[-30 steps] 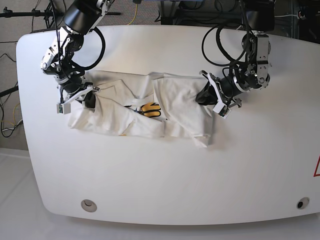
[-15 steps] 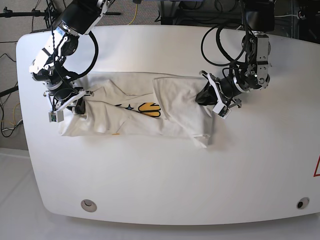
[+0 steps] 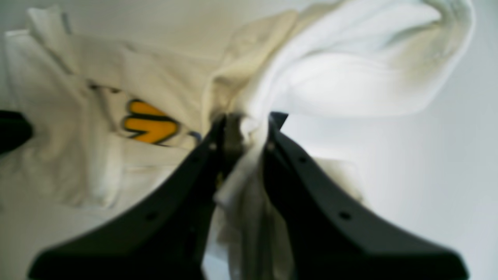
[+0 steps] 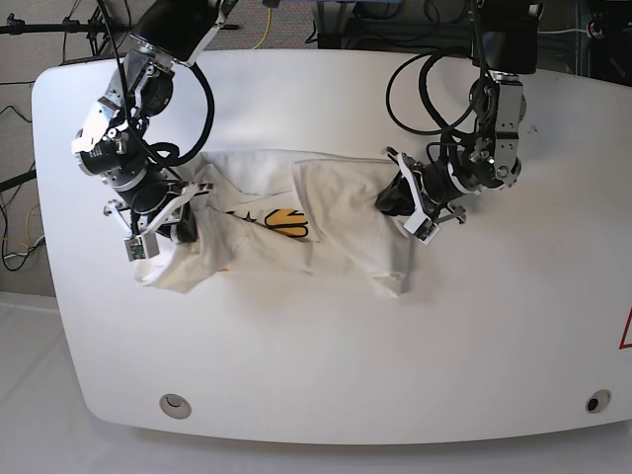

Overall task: Fold the T-shirt properly
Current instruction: 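Lift the bundle end with the right gripper and fold it onto the left gripper's side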

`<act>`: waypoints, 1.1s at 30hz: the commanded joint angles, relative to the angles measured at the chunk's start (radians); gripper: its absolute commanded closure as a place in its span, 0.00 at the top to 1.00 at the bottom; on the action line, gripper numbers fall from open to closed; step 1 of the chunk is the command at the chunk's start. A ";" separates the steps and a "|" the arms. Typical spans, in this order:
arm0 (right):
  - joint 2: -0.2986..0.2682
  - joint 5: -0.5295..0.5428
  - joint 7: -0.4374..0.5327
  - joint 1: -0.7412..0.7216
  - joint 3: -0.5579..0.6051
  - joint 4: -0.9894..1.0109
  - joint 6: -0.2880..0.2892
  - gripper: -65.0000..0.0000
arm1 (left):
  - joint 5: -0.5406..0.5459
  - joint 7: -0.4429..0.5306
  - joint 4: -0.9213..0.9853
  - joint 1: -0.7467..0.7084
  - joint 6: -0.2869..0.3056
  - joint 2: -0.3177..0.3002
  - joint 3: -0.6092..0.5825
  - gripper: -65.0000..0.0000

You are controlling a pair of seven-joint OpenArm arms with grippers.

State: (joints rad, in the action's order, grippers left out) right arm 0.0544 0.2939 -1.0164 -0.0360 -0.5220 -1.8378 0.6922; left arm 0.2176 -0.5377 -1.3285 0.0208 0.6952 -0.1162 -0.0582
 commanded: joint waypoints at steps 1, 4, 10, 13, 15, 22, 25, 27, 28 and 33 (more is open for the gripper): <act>0.017 0.024 0.015 -0.014 0.035 -0.049 0.006 0.00 | -0.047 -0.063 0.004 0.012 0.003 0.013 -0.010 0.10; 0.042 0.024 -0.003 -0.015 0.079 -0.063 0.006 0.00 | -0.047 -0.063 0.004 0.012 0.003 0.019 -0.010 0.10; 0.080 0.023 -0.006 -0.018 0.167 -0.059 0.006 0.00 | -0.047 -0.063 0.004 0.014 0.003 0.020 -0.010 0.10; 0.086 0.023 -0.006 -0.021 0.221 -0.056 0.006 0.00 | -0.047 -0.063 0.004 0.014 0.003 0.020 -0.010 0.10; 0.100 0.018 -0.006 -0.023 0.250 -0.055 0.006 0.00 | -0.047 -0.063 0.005 0.014 0.003 0.020 -0.010 0.10; 0.103 0.023 -0.005 -0.045 0.356 -0.035 0.006 0.00 | -0.047 -0.063 0.005 0.014 0.003 0.020 -0.010 0.10; 0.103 0.023 0.000 -0.057 0.412 -0.001 0.006 0.00 | -0.047 -0.063 0.005 0.014 0.003 0.020 -0.010 0.10; 0.103 0.023 0.015 -0.066 0.446 0.022 0.006 0.00 | -0.047 -0.063 0.005 0.012 0.003 0.020 -0.010 0.10; 0.103 0.023 0.031 -0.066 0.471 0.037 0.006 0.00 | -0.047 -0.063 0.005 0.012 0.003 0.020 -0.010 0.10; 0.103 0.023 0.103 -0.069 0.561 0.094 0.006 0.00 | -0.047 -0.063 0.005 0.009 0.003 0.020 -0.010 0.10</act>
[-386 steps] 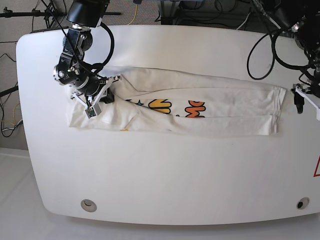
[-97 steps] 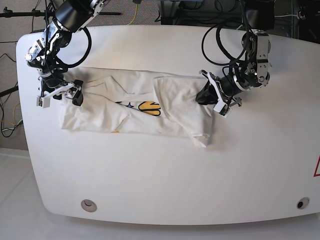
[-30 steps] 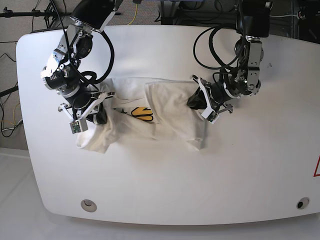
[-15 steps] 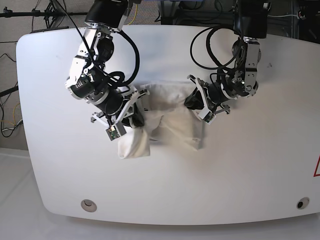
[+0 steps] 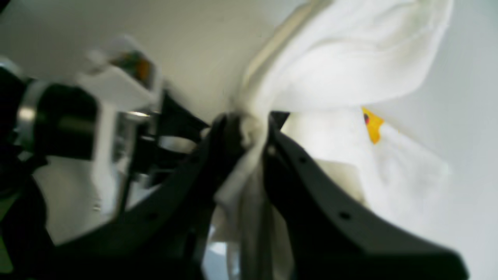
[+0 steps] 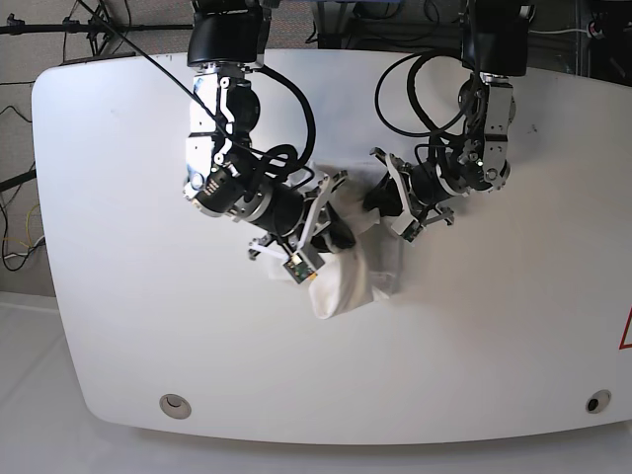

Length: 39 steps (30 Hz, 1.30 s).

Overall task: Fold the T-shirt properly
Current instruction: 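Lift the bundle end with the right gripper and fold it onto the left gripper's side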

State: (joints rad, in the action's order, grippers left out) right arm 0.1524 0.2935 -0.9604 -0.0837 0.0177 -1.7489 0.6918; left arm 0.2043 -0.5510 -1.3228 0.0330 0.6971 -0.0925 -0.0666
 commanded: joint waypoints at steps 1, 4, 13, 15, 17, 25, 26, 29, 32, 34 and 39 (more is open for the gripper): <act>0.005 0.023 0.057 -0.023 0.037 0.020 0.004 0.00 | -0.033 -0.050 -0.001 -0.003 0.001 -0.003 -0.002 0.10; 0.005 0.025 0.083 -0.032 0.072 0.060 -0.019 0.00 | -0.033 -0.050 -0.001 -0.003 0.001 -0.003 -0.002 0.10; 0.005 0.020 0.163 -0.066 0.117 0.205 -0.039 0.00 | -0.032 -0.050 -0.008 -0.003 0.001 -0.011 0.006 0.10; 0.005 0.017 0.176 -0.067 0.117 0.231 -0.042 0.00 | -0.032 -0.050 -0.008 -0.003 0.001 -0.014 0.018 0.10; 0.005 0.014 0.191 -0.067 0.117 0.254 -0.042 0.00 | -0.032 -0.050 -0.008 -0.003 0.001 -0.022 0.046 0.10; -0.010 0.016 0.209 -0.090 0.117 0.327 -0.042 0.08 | -0.030 -0.051 -0.007 -0.003 0.001 -0.025 0.112 0.10; -0.010 0.014 0.211 -0.093 0.115 0.340 -0.042 0.14 | -0.030 -0.051 -0.007 -0.002 0.001 -0.025 0.112 0.10; -0.010 0.014 0.217 -0.097 0.103 0.366 -0.042 0.31 | -0.030 -0.051 -0.007 -0.002 0.001 -0.025 0.113 0.10; -0.010 0.014 0.229 -0.095 0.081 0.375 -0.042 0.49 | -0.030 -0.051 -0.008 -0.002 0.001 -0.025 0.113 0.10; -0.010 0.014 0.237 -0.092 0.075 0.375 -0.042 0.59 | -0.029 -0.051 -0.008 -0.002 0.001 -0.023 0.115 0.10; -0.027 0.013 0.258 -0.089 0.075 0.376 -0.042 0.71 | -0.027 -0.051 -0.008 0.000 0.001 -0.019 0.149 0.10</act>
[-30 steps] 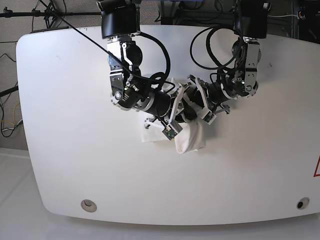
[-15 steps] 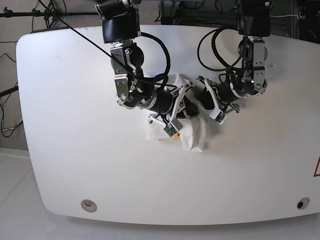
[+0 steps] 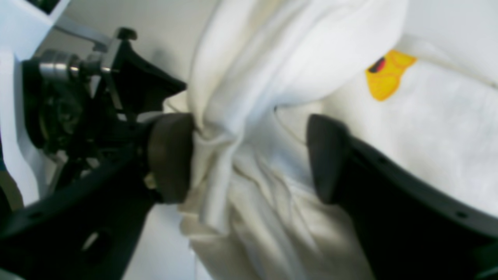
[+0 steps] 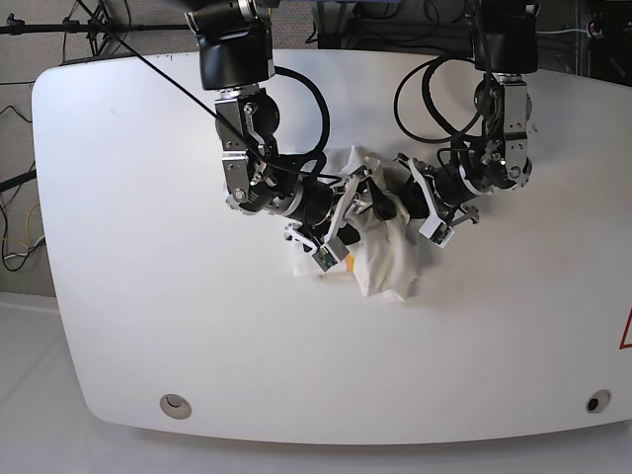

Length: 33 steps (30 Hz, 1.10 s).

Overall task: Fold the T-shirt properly
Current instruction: 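Lift the bundle end with the right gripper and fold it onto the left gripper's side, then release the shirt with the left gripper and raise it away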

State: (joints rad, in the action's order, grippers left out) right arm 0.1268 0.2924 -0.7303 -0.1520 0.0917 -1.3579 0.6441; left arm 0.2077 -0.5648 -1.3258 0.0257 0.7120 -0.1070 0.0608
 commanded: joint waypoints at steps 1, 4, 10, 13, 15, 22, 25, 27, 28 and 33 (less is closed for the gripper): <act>-0.003 0.014 0.030 -0.021 0.001 -0.015 0.006 0.70 | -0.030 -0.037 -0.005 0.009 -0.014 -0.001 0.032 0.10; -0.006 0.014 0.031 -0.021 0.000 -0.015 0.006 0.68 | -0.029 -0.051 -0.008 0.010 -0.014 0.023 0.084 0.10; -0.022 0.015 0.033 -0.019 -0.002 -0.015 0.006 0.67 | -0.029 -0.120 -0.067 0.047 -0.014 0.048 0.142 0.10; -0.023 0.015 0.033 -0.019 -0.002 -0.015 0.004 0.67 | -0.029 -0.151 -0.099 0.050 -0.014 0.049 0.144 0.10; -0.023 0.015 0.033 -0.019 -0.002 -0.015 0.004 0.67 | -0.029 -0.157 -0.122 0.050 -0.014 0.049 0.144 0.10; -0.022 0.017 0.033 -0.021 -0.002 -0.015 0.004 0.67 | -0.029 -0.157 -0.197 0.047 -0.014 0.053 0.144 0.10; -0.022 0.020 0.033 -0.022 -0.002 -0.015 0.004 0.67 | -0.029 -0.157 -0.212 0.046 -0.014 0.074 0.144 0.10; -0.022 0.020 0.033 -0.022 -0.002 -0.015 0.004 0.67 | -0.029 -0.157 -0.220 0.046 -0.014 0.083 0.144 0.10; -0.022 0.020 0.033 -0.022 -0.002 -0.015 0.004 0.67 | -0.030 -0.157 -0.226 0.046 -0.014 0.086 0.144 0.10; -0.022 0.021 0.033 -0.022 -0.002 -0.015 0.004 0.67 | -0.030 -0.157 -0.238 0.043 -0.014 0.088 0.146 0.10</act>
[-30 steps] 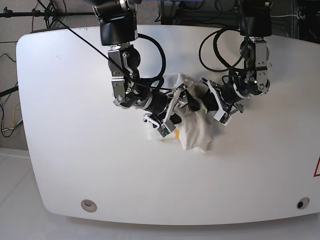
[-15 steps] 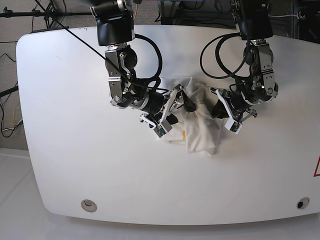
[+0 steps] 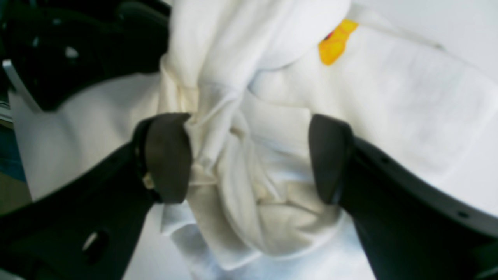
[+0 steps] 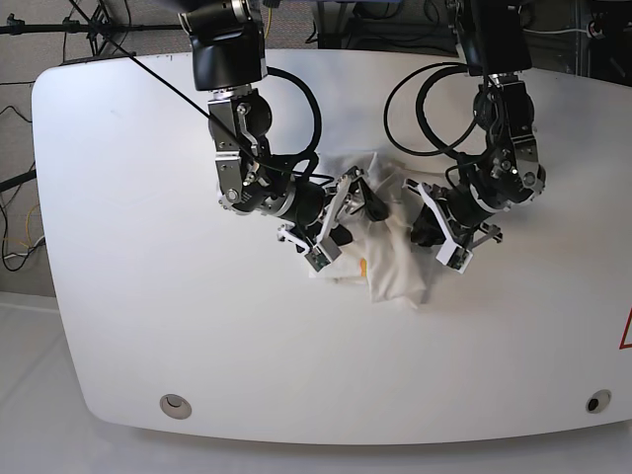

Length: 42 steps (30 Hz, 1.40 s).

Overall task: Fold the T-shirt properly
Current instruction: 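Release the shirt with the left gripper and raise it away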

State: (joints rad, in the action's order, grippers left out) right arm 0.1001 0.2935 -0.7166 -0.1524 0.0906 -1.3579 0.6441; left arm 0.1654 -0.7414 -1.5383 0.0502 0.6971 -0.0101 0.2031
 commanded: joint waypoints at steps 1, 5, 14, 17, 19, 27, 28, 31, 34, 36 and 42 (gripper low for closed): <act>0.005 0.022 0.019 -0.022 -0.001 -0.015 0.004 0.67 | 0.012 0.019 -0.028 0.018 0.001 -0.009 0.003 0.10; 0.005 0.022 0.019 -0.022 -0.001 -0.015 0.004 0.67 | 0.010 0.019 -0.028 0.018 0.001 -0.027 0.026 0.10; 0.008 0.023 0.016 -0.026 0.005 -0.018 0.004 0.67 | 0.009 0.019 -0.031 0.032 0.001 -0.047 0.236 0.10; 0.022 0.025 0.015 -0.028 0.008 -0.019 0.006 0.67 | 0.009 0.019 -0.046 0.060 0.001 -0.049 0.315 0.10; 0.034 0.025 0.015 -0.028 0.008 -0.021 0.010 0.67 | 0.007 0.019 -0.054 0.069 0.001 -0.055 0.362 0.10; 0.043 0.025 0.015 -0.049 0.128 -0.021 0.007 0.67 | 0.007 0.019 -0.052 0.075 0.001 -0.113 0.424 0.10; 0.045 0.025 0.015 -0.049 0.137 -0.021 0.007 0.67 | 0.007 0.019 -0.051 0.073 0.001 -0.116 0.424 0.10; 0.057 0.025 0.015 -0.060 0.206 -0.021 0.007 0.67 | 0.007 0.019 -0.046 0.069 0.001 -0.127 0.428 0.10; 0.057 0.025 0.015 -0.063 0.262 -0.018 0.006 0.67 | 0.007 0.019 -0.046 0.067 0.001 -0.130 0.430 0.10; 0.057 0.025 0.015 -0.066 0.285 -0.018 0.006 0.67 | 0.007 0.019 -0.046 0.064 0.001 -0.130 0.430 0.10; 0.057 0.025 0.019 -0.095 0.384 -0.018 0.004 0.67 | 0.007 0.023 -0.046 0.043 0.001 -0.130 0.428 0.10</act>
State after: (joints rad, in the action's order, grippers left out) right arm 0.1402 0.2924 -0.7288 -0.2165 0.4572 -1.3590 0.6418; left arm 0.1577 -0.7410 -1.5696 0.0788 0.6971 -0.1257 0.6296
